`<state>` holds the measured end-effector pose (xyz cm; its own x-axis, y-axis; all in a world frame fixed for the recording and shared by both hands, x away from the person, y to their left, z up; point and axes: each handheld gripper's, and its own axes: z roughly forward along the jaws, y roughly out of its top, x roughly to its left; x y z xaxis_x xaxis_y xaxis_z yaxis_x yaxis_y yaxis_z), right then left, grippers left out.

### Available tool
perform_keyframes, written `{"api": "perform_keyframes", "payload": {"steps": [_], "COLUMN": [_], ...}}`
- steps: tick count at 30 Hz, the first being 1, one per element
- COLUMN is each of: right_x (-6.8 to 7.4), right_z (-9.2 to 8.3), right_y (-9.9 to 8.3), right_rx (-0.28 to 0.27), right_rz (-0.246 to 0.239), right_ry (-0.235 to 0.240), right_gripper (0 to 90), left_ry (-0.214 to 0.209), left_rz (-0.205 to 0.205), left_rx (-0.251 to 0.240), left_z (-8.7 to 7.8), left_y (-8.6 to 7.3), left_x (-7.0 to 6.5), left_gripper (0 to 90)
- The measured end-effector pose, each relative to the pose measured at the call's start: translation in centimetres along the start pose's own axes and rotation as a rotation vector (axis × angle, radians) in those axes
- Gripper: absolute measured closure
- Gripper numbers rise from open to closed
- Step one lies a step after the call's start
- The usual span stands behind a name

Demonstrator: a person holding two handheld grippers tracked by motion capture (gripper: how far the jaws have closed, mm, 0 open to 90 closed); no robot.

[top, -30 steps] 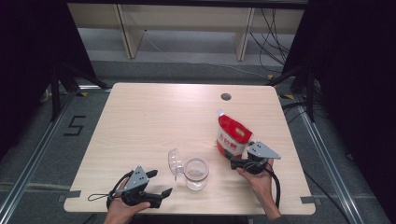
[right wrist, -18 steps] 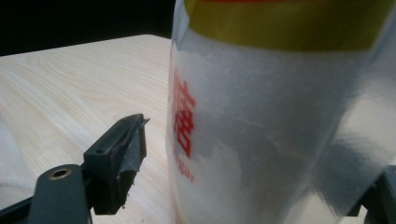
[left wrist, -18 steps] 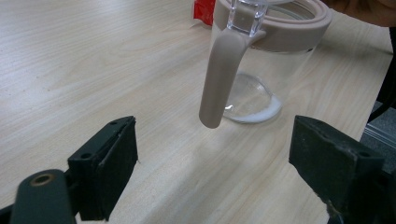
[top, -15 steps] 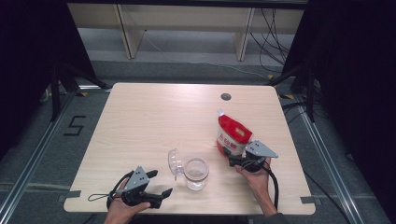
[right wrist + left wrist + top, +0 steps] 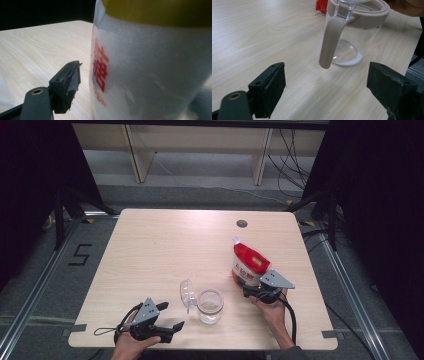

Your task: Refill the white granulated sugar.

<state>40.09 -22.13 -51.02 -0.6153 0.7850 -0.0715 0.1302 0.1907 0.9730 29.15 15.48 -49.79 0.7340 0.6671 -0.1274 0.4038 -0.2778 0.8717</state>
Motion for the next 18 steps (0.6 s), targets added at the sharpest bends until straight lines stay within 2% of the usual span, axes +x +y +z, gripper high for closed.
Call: {"api": "perform_keyframes", "payload": {"steps": [2, 3, 4, 6, 9, 10, 11, 12, 15, 17, 18], "right_x": [-0.01, -0.05, -0.03, -0.19, -0.28, 0.05, 0.0, 0.16, -0.04, -0.29, -0.22], "right_z": [-0.01, 0.11, 0.12, 0.26, 0.21, 0.11, 0.26, 0.27, 0.29, 0.44, 0.37], "right_y": [0.0, 0.02, 0.03, -0.05, -0.03, -0.07, -0.12, -0.15, -0.13, -0.18, -0.17], "right_rx": [-0.002, -0.013, -0.014, -0.032, -0.027, -0.011, -0.025, -0.025, -0.018, -0.034, -0.021], "right_rz": [0.006, -0.006, -0.004, 0.0, 0.009, 0.06, 0.061, 0.088, 0.068, 0.062, 0.073], "right_ry": [-0.004, -0.002, -0.004, -0.006, -0.003, 0.008, 0.015, 0.018, 0.008, 0.036, 0.02], "right_gripper": [25.8, 26.7, 27.1, 27.6, 27.7, 28.3, 28.4, 28.7, 29.0, 29.4, 30.2], "left_ry": [-0.006, -0.005, -0.01, 0.002, -0.001, -0.006, -0.007, -0.007, -0.018, -0.02, -0.018], "left_rz": [0.011, 0.015, 0.005, 0.009, 0.007, 0.009, 0.014, 0.005, 0.01, 0.017, 0.022], "left_rx": [0.002, 0.002, -0.006, 0.006, 0.001, 0.001, 0.001, 0.0, -0.001, -0.002, 0.004], "left_z": [-0.02, -0.03, 0.05, -0.06, -0.02, 0.01, 0.01, 0.04, 0.15, 0.19, 0.13], "left_y": [0.01, 0.03, -0.01, 0.01, -0.02, 0.0, 0.01, -0.01, -0.06, -0.05, -0.02], "left_x": [0.06, 0.04, 0.03, 0.06, 0.07, 0.05, 0.06, -0.01, -0.1, -0.17, -0.18], "left_gripper": [15.2, 15.1, 15.1, 15.2, 15.2, 15.2, 15.2, 15.2, 15.2, 15.2, 15.2]}}
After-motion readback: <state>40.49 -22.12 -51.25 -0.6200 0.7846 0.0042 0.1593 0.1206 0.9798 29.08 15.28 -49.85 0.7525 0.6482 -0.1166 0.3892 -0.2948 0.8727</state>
